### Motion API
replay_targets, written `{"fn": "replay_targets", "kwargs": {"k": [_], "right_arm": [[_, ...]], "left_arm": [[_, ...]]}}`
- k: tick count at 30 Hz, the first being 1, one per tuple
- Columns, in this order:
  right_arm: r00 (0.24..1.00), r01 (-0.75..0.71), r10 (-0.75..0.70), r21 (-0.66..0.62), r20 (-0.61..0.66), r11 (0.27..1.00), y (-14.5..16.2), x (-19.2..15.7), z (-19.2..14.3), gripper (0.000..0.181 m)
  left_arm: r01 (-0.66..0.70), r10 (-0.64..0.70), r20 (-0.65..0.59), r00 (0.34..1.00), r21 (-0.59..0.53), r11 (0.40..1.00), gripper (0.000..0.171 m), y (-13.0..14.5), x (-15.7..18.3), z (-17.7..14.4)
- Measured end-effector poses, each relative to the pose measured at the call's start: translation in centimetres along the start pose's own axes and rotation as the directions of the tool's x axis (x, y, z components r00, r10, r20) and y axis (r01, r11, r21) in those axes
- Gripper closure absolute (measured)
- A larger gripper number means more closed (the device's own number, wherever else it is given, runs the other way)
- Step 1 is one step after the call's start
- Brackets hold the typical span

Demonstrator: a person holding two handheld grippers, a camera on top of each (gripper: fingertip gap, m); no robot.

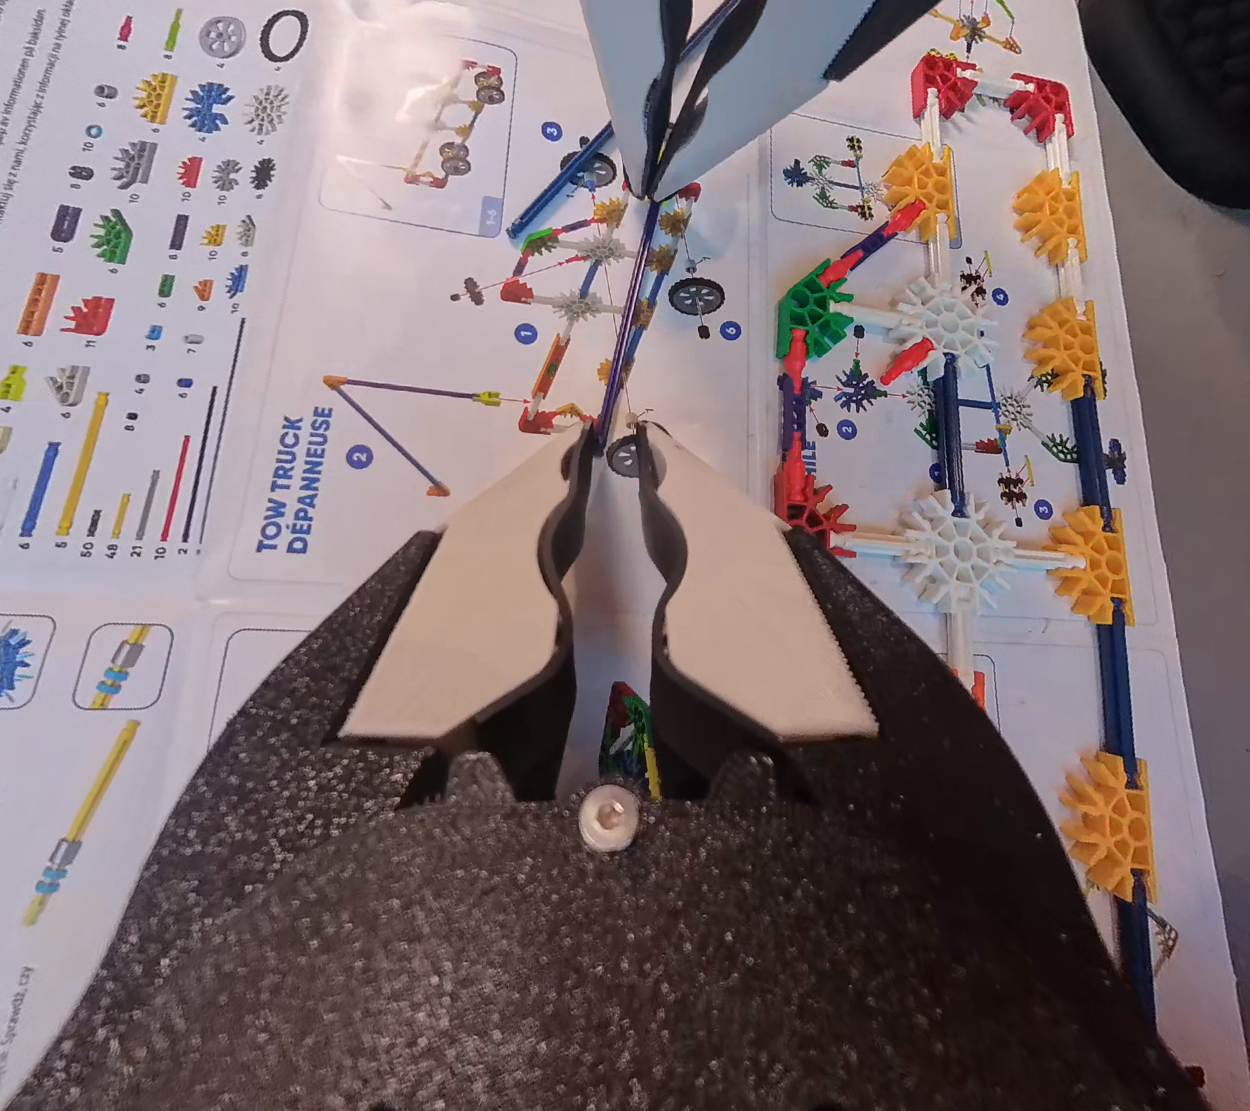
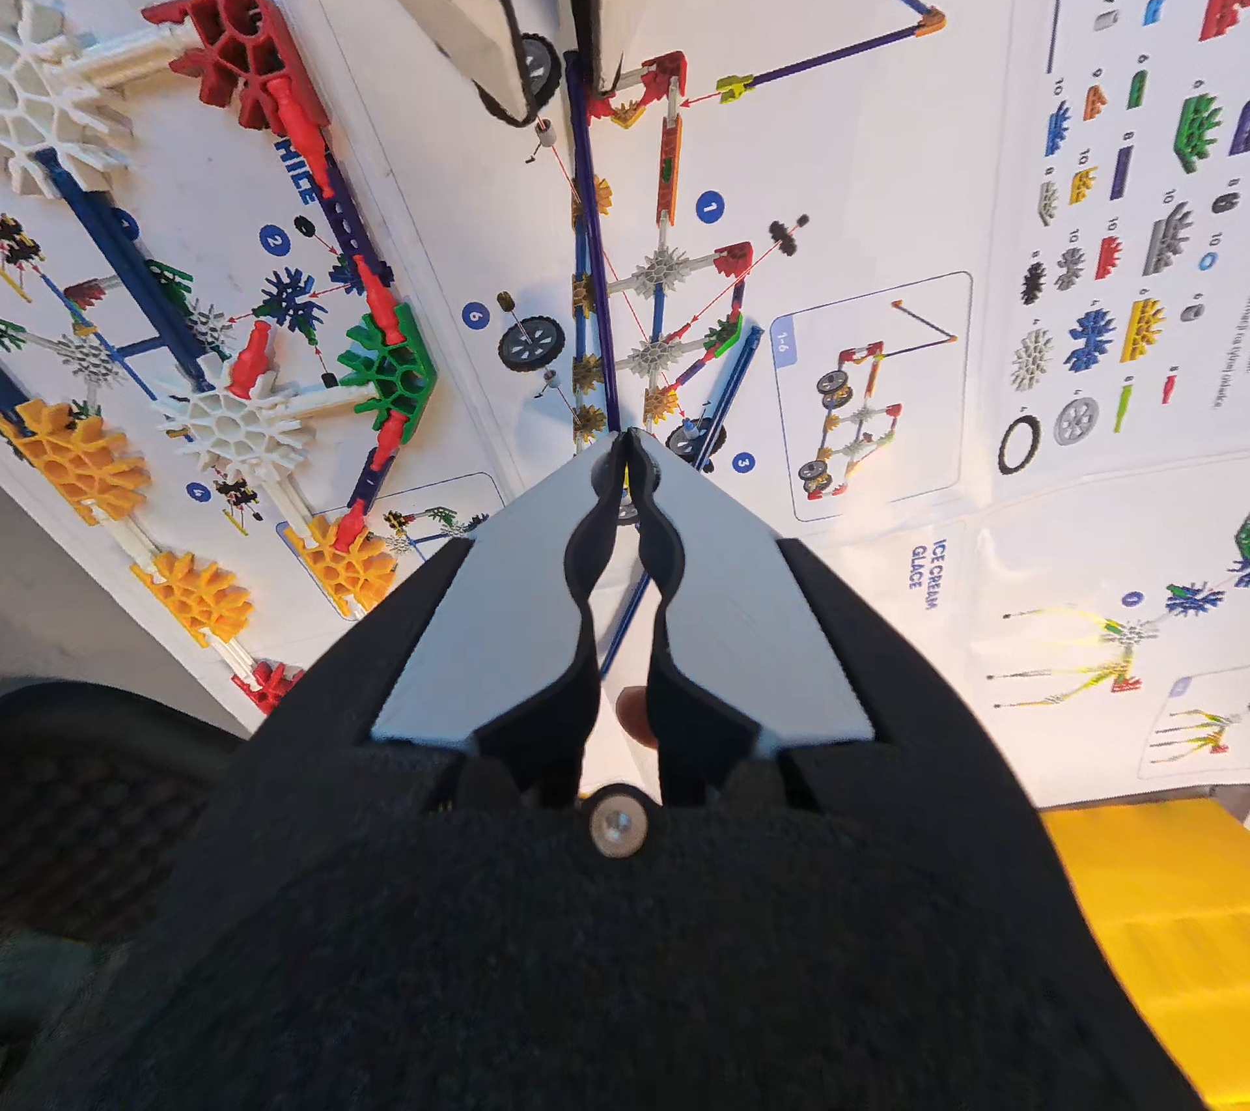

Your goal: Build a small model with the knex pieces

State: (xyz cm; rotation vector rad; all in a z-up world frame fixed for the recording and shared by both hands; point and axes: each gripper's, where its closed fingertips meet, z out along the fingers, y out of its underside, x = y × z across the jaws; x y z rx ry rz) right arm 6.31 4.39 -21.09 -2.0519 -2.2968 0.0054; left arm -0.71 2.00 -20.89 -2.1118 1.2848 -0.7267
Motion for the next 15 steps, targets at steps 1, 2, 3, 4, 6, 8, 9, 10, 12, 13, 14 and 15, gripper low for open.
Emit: {"fn": "replay_targets", "kwargs": {"k": [1,2,3,4,6,8,9,10,12,13,14,15], "right_arm": [[1.000,0.016,-0.016,0.000,-0.018,1.000,-0.02,0.00,0.00,0.181],[0.999,0.028,-0.028,0.003,-0.033,1.000,-0.05,0.00,0.00,0.181],[0.998,0.037,-0.037,0.007,-0.044,0.999,-0.05,0.00,0.00,0.181],[0.998,0.041,-0.040,0.013,-0.049,0.999,-0.08,0.00,0.00,0.181],[0.997,0.055,-0.054,0.022,-0.052,0.998,-0.10,0.00,0.01,0.181],[0.996,0.061,-0.059,0.026,-0.059,0.998,-0.12,-0.01,0.02,0.181],[0.997,0.057,-0.055,0.035,-0.060,0.998,-0.13,0.00,0.01,0.181],[0.998,0.038,-0.035,0.051,-0.052,0.998,-0.13,0.01,-0.01,0.181],[1.000,-0.017,0.019,0.113,-0.014,0.993,-0.13,0.06,-0.05,0.181],[0.998,-0.061,0.060,0.161,0.008,0.985,-0.10,0.11,-0.09,0.181],[0.994,-0.110,0.108,0.220,0.021,0.969,-0.13,0.36,-0.21,0.181],[0.990,-0.144,0.138,0.259,0.040,0.955,0.07,0.48,-0.40,0.181]], "left_arm": [[0.002,-0.002,-0.001,1.000,0.001,1.000,0.162,-0.01,-0.01,0.00],[0.004,-0.004,-0.002,1.000,0.002,1.000,0.162,-0.01,-0.02,0.00],[0.005,-0.005,-0.003,1.000,0.004,1.000,0.162,-0.01,-0.01,-0.01],[0.006,-0.006,-0.003,1.000,0.005,1.000,0.162,-0.01,-0.01,-0.01],[0.008,-0.008,-0.004,1.000,0.007,1.000,0.162,-0.02,-0.03,-0.01],[0.006,-0.006,-0.001,1.000,0.008,1.000,0.163,-0.03,-0.05,0.01],[0.003,-0.003,0.002,1.000,0.008,1.000,0.163,-0.03,-0.06,0.00],[-0.001,0.001,0.006,1.000,0.009,1.000,0.163,-0.03,-0.07,0.01],[-0.009,0.009,0.014,1.000,0.009,1.000,0.162,0.00,-0.03,0.02],[-0.013,0.013,0.018,1.000,0.009,1.000,0.162,0.01,-0.01,0.01],[-0.016,0.016,0.021,1.000,0.009,1.000,0.162,0.01,-0.01,0.02],[-0.019,0.018,0.024,1.000,0.009,1.000,0.162,0.02,-0.01,0.03]]}}
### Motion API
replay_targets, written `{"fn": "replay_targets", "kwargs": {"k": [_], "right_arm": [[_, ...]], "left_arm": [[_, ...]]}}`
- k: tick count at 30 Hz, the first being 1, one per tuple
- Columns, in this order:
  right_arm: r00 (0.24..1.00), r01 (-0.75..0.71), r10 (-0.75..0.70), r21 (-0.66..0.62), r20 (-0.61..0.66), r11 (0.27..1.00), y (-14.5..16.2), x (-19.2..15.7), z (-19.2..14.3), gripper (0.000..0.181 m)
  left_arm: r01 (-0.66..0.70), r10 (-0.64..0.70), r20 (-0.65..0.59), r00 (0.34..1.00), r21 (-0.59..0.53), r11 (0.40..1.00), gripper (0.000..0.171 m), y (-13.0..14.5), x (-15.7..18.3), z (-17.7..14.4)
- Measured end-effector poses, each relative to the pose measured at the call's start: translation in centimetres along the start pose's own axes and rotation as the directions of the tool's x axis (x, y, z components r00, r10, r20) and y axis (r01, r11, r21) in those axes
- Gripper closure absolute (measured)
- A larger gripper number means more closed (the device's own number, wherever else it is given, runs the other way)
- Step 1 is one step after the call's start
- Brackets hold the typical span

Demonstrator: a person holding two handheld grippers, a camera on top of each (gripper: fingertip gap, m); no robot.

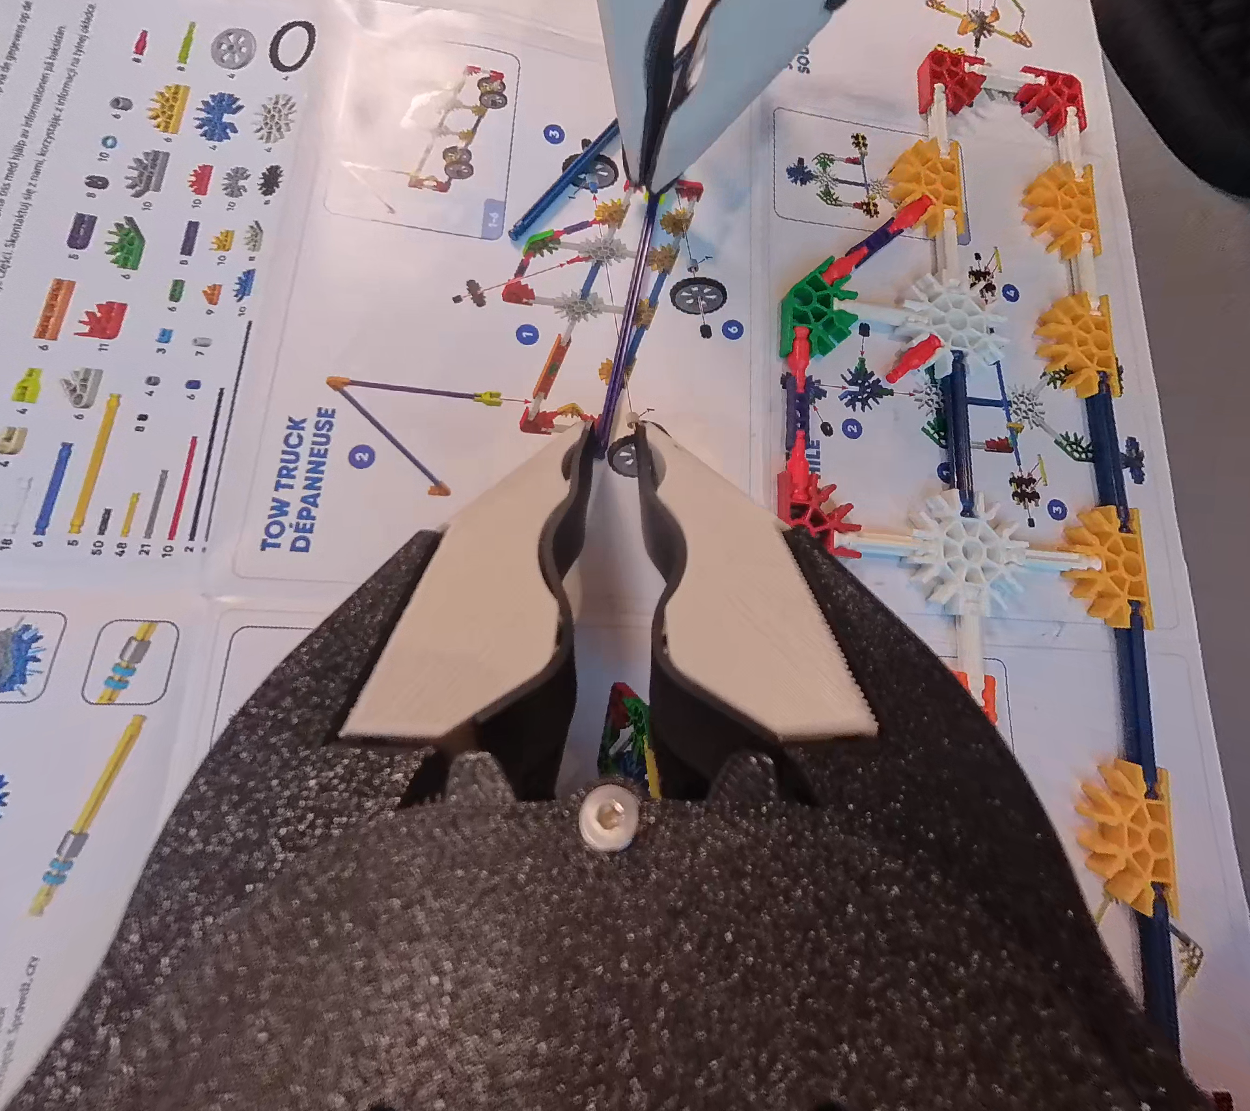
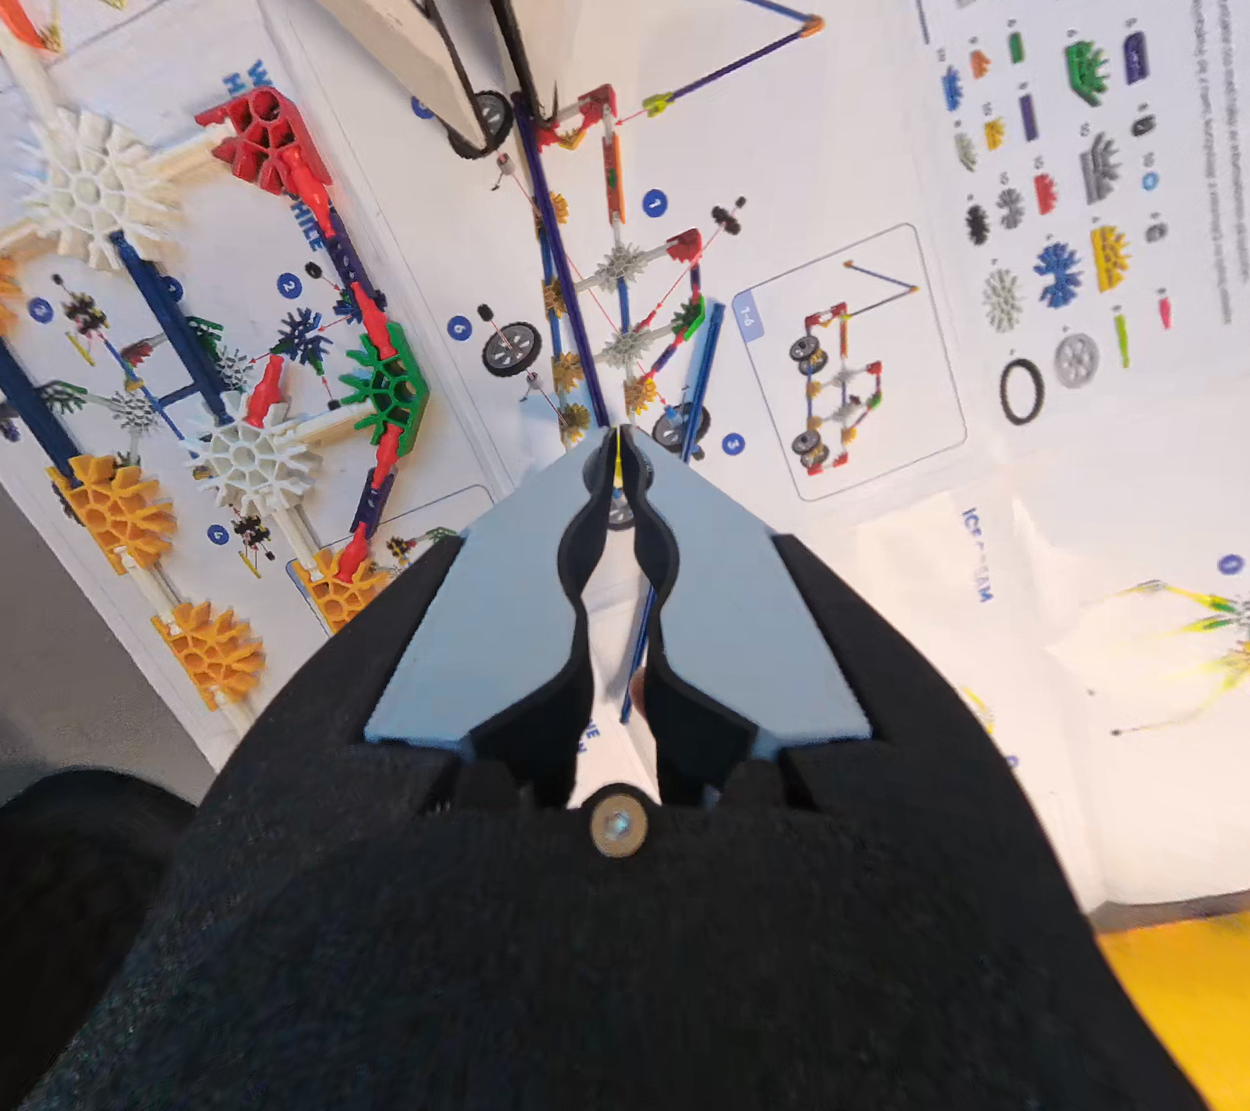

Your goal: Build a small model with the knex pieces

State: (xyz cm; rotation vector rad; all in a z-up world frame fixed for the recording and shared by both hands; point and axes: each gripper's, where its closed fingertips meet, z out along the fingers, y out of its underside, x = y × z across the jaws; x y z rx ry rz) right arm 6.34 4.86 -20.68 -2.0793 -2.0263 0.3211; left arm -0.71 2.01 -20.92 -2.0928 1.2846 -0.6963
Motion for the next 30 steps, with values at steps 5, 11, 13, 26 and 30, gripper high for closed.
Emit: {"fn": "replay_targets", "kwargs": {"k": [5,11,13,26,30], "right_arm": [[0.995,-0.098,0.093,0.164,0.040,0.982,0.1,0.6,-2.4,0.177],[1.000,-0.007,0.003,0.154,0.027,0.988,1.0,0.0,-1.6,0.171],[0.999,0.034,-0.035,0.144,0.006,0.989,1.0,-0.1,-1.2,0.166],[0.999,-0.042,0.038,0.102,0.036,0.994,1.8,-1.1,-0.2,0.172],[0.986,-0.163,0.164,0.099,-0.010,0.982,3.3,-1.5,-0.8,0.172]], "left_arm": [[0.005,-0.005,-0.008,1.000,0.008,1.000,0.163,0.0,0.0,0.0],[-0.015,0.015,-0.004,1.000,0.002,1.000,0.161,0.0,0.1,0.0],[-0.030,0.030,0.002,1.000,-0.001,1.000,0.160,0.0,0.1,0.0],[-0.066,0.066,0.023,0.998,-0.009,0.998,0.170,0.5,-0.2,-0.4],[-0.062,0.062,0.047,0.997,-0.006,0.998,0.165,0.4,-0.6,-0.6]]}}
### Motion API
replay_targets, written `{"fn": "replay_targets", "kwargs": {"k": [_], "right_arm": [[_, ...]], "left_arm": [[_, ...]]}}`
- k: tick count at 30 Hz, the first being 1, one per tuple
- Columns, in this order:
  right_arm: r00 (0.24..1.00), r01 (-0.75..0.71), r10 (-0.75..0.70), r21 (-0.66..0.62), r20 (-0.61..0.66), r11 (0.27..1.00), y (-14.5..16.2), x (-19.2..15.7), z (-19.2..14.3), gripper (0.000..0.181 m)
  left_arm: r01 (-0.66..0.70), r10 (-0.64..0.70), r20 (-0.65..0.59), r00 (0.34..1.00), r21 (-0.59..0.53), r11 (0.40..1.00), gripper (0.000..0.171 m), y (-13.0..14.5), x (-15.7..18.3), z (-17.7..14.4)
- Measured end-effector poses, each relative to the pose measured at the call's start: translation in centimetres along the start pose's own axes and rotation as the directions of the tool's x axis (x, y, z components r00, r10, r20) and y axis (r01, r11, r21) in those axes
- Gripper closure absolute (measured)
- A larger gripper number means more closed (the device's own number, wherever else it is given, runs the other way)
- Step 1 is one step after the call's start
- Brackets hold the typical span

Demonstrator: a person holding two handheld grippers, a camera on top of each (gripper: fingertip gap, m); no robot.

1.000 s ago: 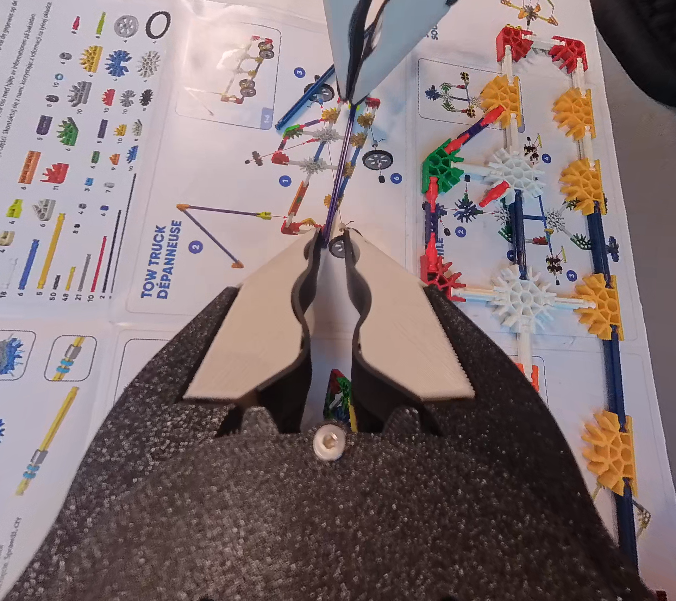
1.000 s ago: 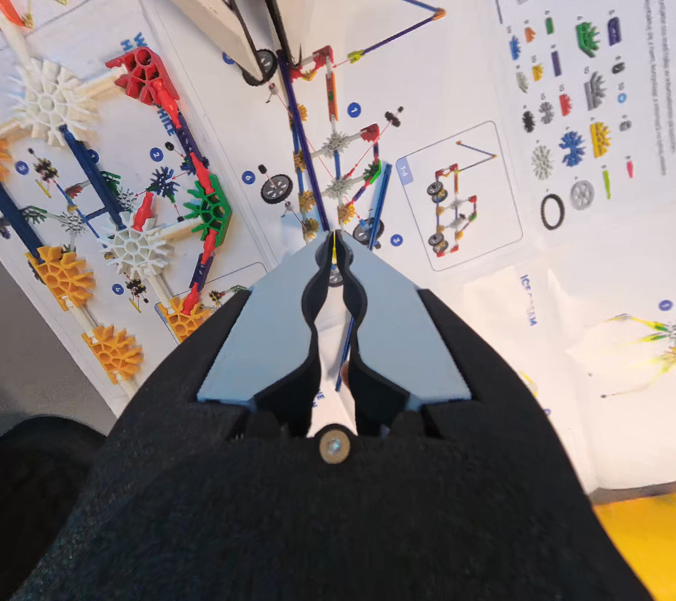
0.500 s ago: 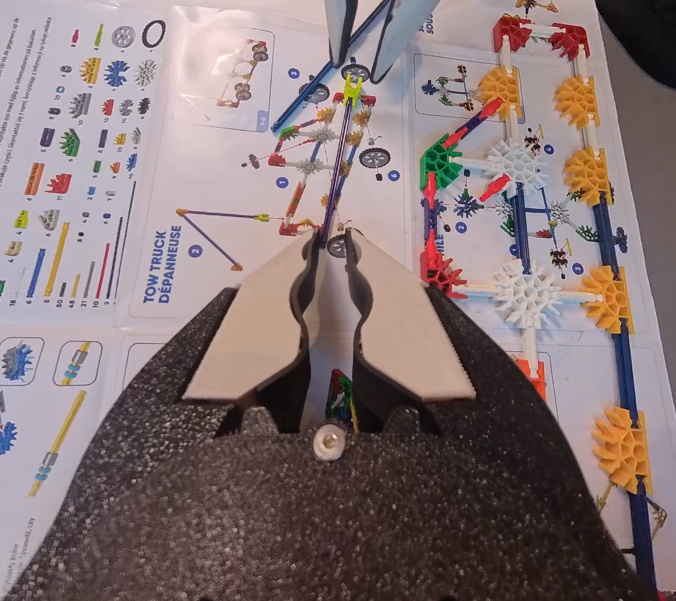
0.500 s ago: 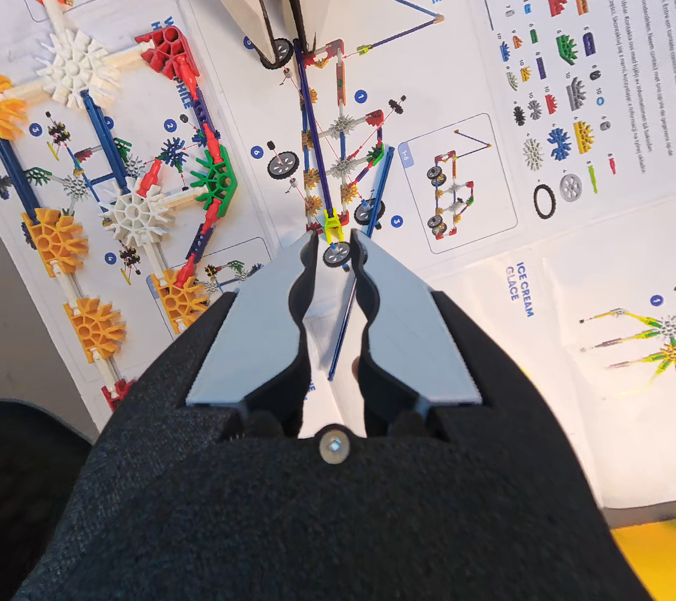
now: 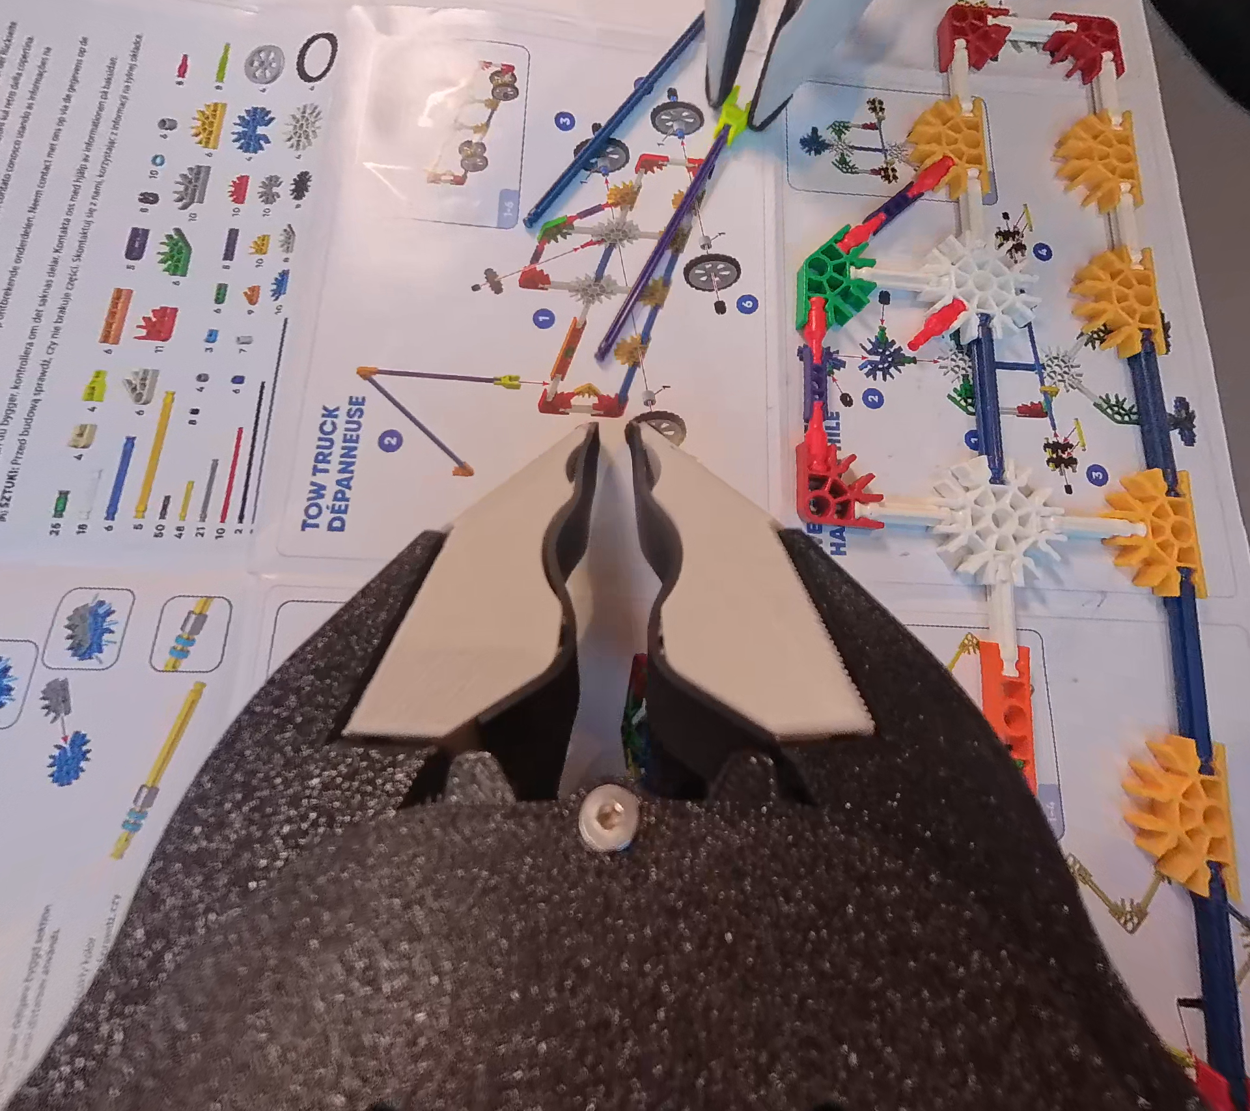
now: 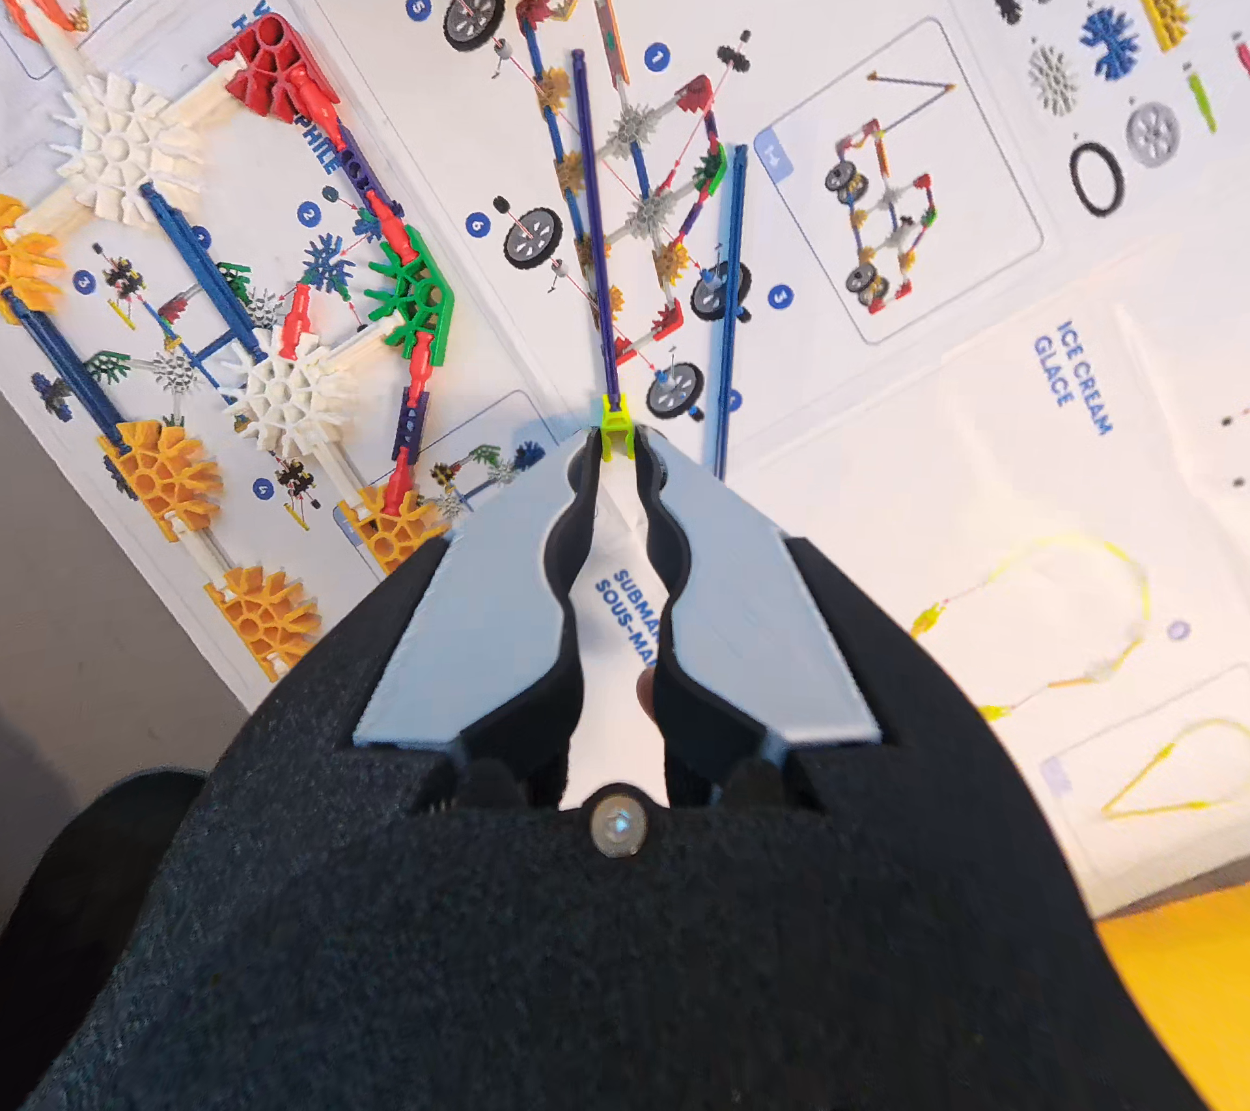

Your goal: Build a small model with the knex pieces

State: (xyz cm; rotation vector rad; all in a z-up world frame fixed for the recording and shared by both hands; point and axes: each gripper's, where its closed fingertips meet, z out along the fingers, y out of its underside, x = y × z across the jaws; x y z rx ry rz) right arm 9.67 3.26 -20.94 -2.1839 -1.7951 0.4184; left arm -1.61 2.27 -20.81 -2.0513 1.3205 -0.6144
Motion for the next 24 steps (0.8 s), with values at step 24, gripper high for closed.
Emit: {"fn": "replay_targets", "kwargs": {"k": [24], "right_arm": [[0.986,-0.169,0.161,0.311,0.052,0.935,0.7,-3.3,-2.6,0.164]], "left_arm": [[0.089,-0.087,0.241,0.966,0.005,0.996,0.158,-0.8,-3.3,-2.7]]}}
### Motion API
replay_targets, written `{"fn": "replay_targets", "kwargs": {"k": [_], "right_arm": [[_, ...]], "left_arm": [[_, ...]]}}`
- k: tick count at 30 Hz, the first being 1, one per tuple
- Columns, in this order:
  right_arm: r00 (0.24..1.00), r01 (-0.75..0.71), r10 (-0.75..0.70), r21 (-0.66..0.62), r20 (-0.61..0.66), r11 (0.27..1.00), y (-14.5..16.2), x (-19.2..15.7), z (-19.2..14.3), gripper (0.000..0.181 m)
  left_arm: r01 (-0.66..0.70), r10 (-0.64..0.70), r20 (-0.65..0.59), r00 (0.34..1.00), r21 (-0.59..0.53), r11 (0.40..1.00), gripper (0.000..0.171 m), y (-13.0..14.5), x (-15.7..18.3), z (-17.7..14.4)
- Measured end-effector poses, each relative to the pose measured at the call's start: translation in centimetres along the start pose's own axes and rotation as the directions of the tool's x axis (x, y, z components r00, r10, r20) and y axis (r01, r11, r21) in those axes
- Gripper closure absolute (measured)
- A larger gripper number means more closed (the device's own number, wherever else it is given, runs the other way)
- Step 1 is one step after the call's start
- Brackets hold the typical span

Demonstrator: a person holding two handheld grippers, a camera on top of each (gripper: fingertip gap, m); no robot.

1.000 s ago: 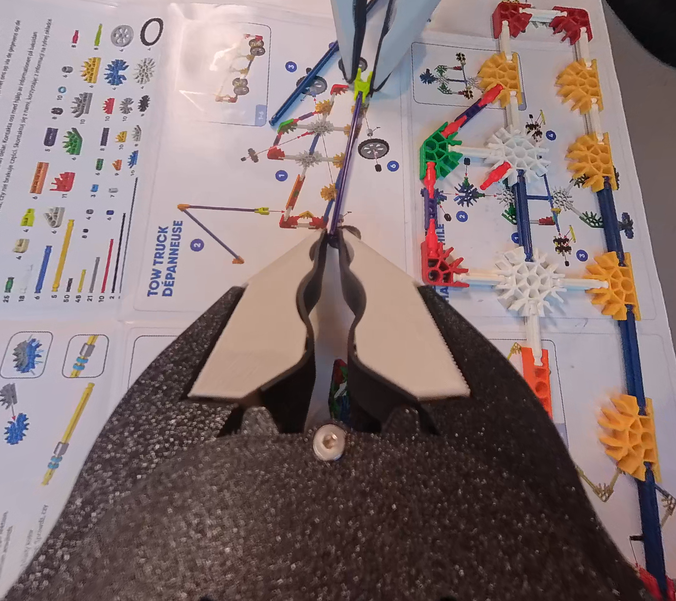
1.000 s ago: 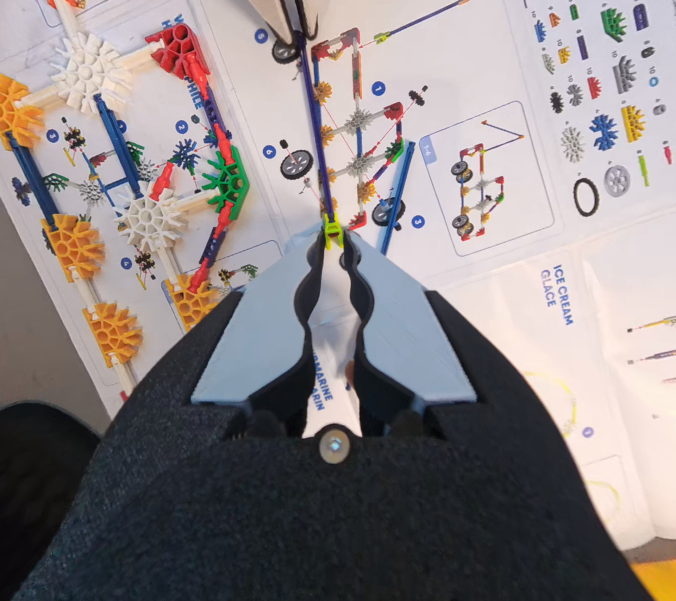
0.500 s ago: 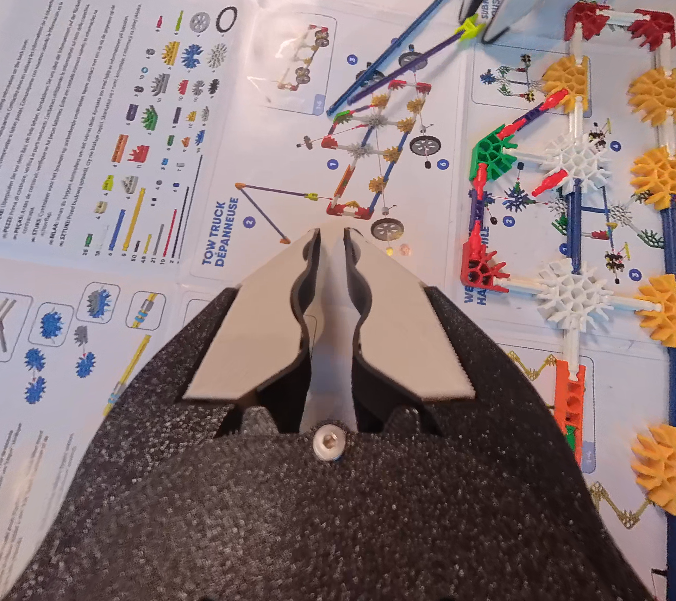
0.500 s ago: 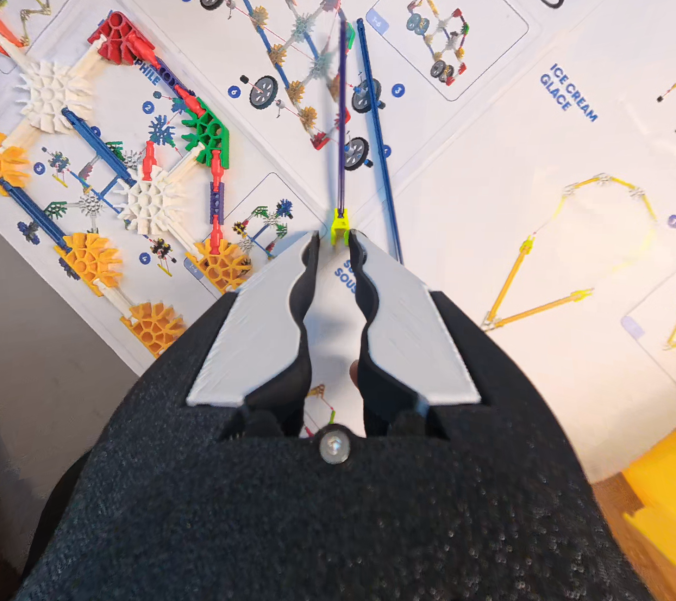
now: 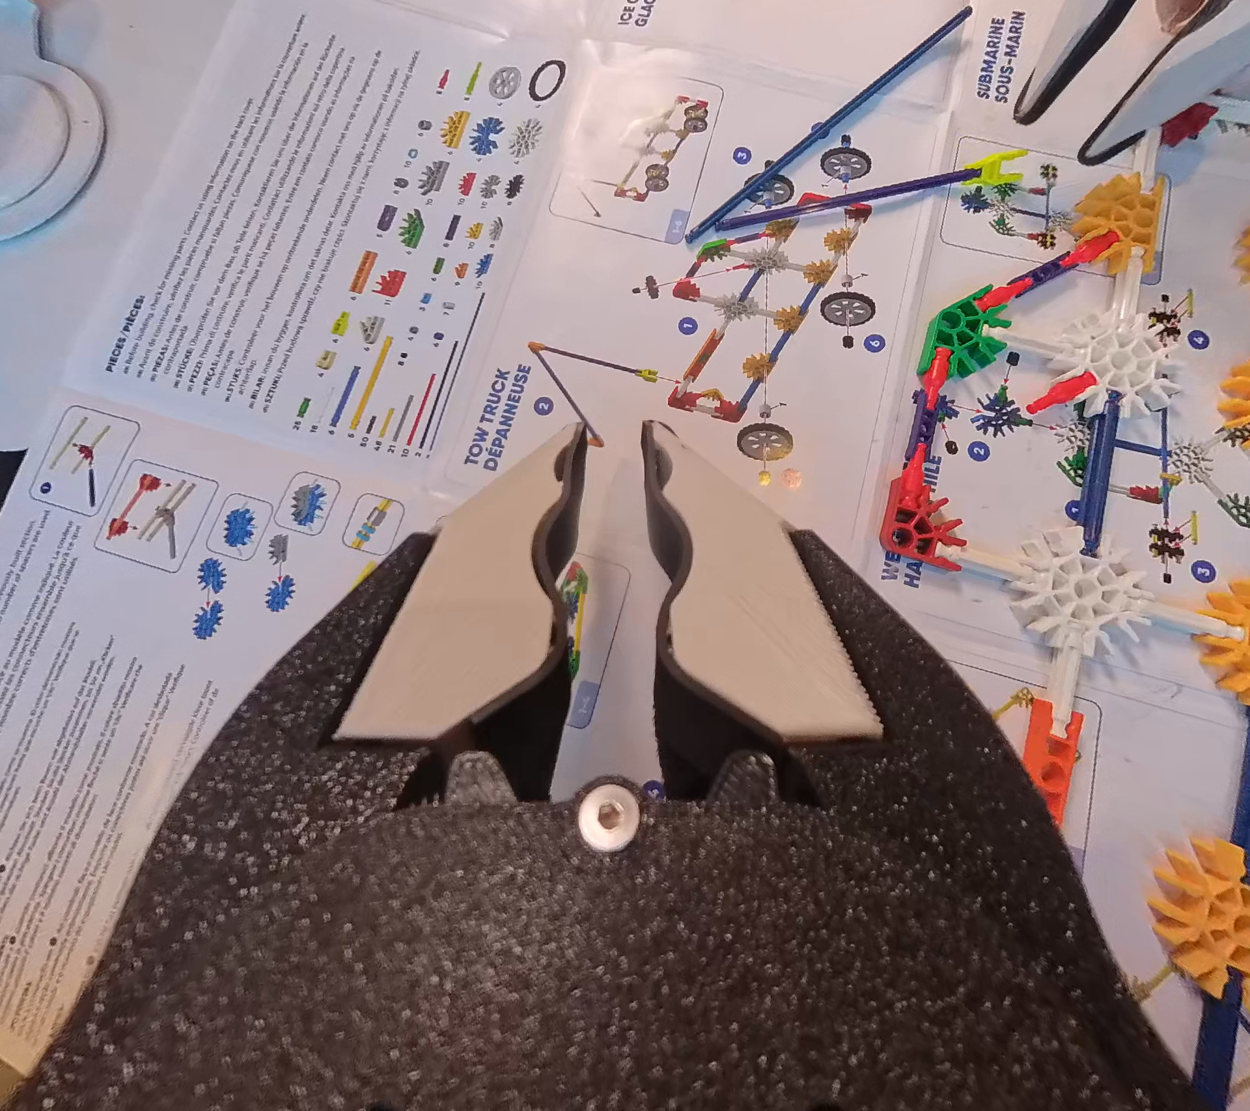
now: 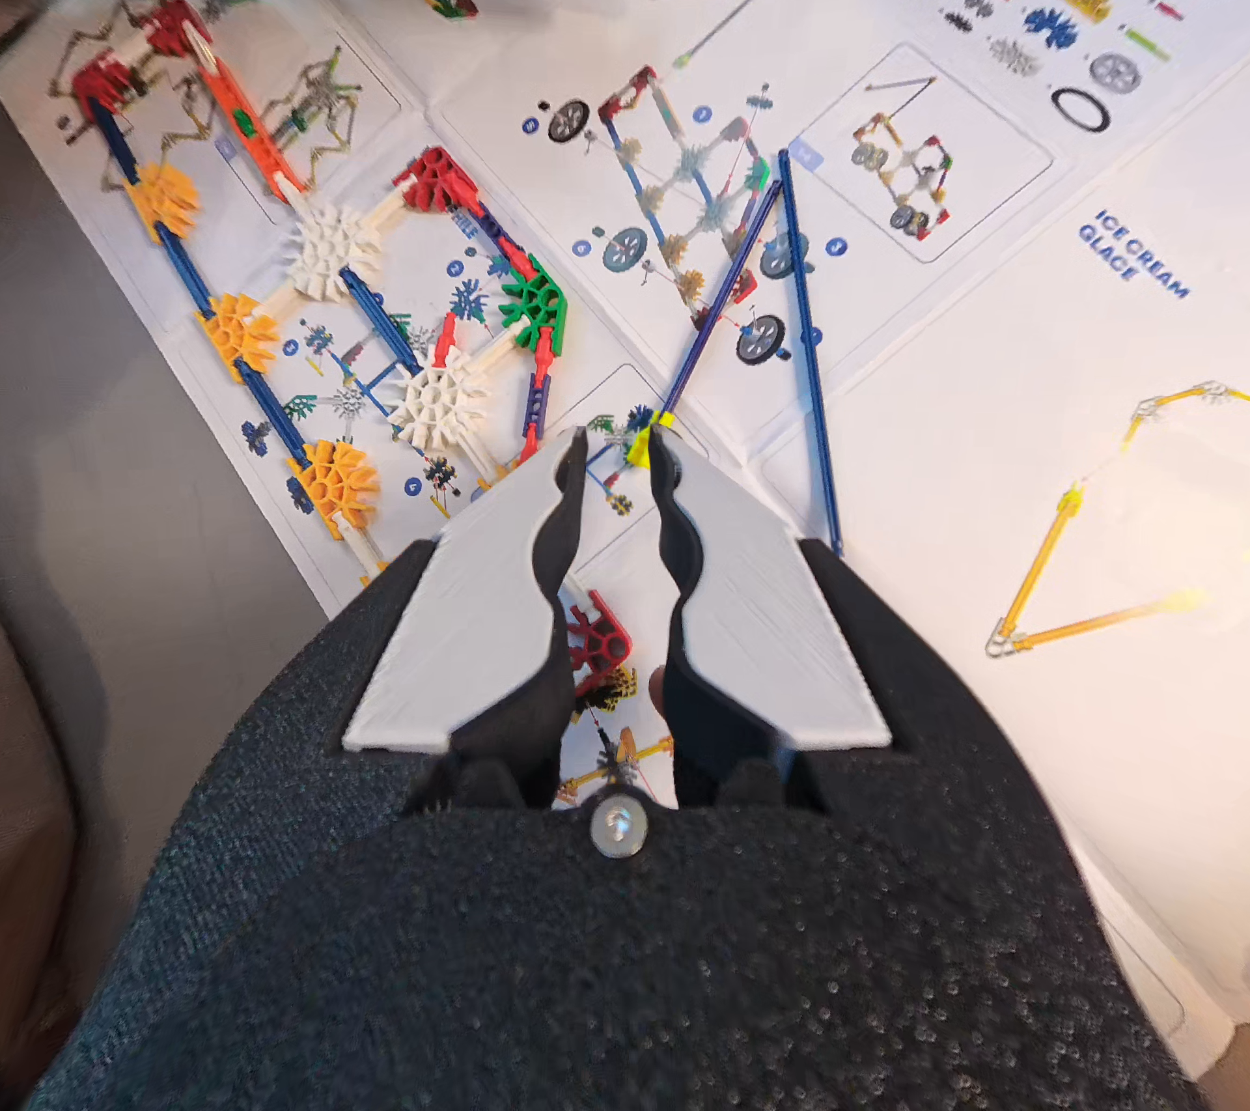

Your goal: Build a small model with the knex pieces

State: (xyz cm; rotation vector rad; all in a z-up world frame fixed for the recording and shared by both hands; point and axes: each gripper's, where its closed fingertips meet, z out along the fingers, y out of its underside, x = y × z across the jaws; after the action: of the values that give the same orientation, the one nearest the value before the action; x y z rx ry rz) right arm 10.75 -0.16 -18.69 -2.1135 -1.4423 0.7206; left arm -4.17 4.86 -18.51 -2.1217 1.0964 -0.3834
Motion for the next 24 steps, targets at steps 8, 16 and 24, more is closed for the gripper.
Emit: {"fn": "replay_targets", "kwargs": {"k": [8,16,24], "right_arm": [[0.993,0.052,-0.007,0.374,-0.122,0.926,-4.1,0.9,-2.6,0.158],[0.946,0.173,-0.008,0.481,-0.325,0.859,-5.1,3.1,-4.2,0.145],[0.923,0.152,0.078,0.543,-0.378,0.826,-5.2,4.5,-5.7,0.140]], "left_arm": [[0.054,-0.066,0.049,0.997,0.217,0.975,0.156,-3.7,0.5,-1.1],[0.087,-0.210,0.228,0.951,0.456,0.886,0.135,-6.7,0.1,-4.8],[0.072,-0.323,0.373,0.870,0.552,0.831,0.131,-3.8,0.7,-10.6]]}}
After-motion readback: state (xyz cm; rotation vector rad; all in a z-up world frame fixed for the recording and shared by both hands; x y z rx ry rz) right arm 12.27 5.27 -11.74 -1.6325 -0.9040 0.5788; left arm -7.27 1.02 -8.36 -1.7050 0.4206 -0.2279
